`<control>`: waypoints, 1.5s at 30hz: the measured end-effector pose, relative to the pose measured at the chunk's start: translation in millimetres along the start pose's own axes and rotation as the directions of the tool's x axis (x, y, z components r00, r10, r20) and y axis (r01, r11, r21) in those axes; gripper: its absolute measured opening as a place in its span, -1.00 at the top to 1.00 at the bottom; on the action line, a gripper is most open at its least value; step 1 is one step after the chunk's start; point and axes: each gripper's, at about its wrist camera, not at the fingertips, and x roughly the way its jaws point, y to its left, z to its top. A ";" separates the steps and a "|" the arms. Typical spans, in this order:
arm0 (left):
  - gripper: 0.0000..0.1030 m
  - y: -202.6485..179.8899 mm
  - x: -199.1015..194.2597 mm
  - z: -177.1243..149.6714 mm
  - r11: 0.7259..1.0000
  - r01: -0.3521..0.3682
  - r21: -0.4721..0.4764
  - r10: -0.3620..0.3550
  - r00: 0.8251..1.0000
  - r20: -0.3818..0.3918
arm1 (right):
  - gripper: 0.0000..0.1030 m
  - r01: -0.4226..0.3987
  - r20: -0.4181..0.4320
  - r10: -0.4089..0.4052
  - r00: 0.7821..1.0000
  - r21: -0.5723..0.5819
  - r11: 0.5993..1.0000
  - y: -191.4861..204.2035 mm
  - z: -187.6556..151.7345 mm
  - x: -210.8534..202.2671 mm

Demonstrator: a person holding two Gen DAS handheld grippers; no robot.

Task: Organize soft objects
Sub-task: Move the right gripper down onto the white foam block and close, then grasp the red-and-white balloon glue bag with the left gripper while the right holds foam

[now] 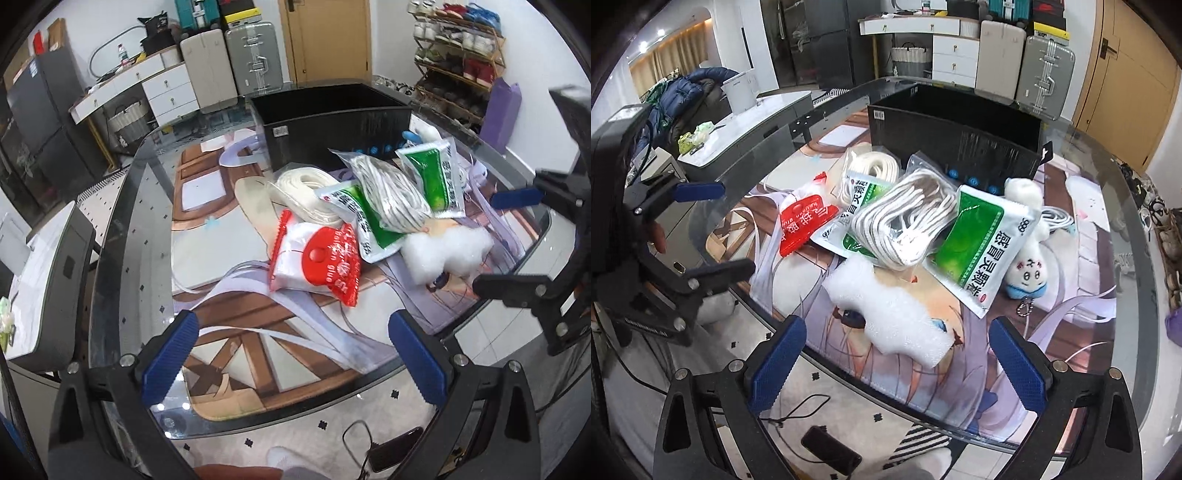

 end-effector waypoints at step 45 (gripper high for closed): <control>-0.76 -4.3 41.1 31.0 1.000 0.003 -0.005 -0.003 1.000 -0.013 | 0.08 0.056 -0.035 -0.056 0.998 0.013 0.998 -3.4 1.5 6.9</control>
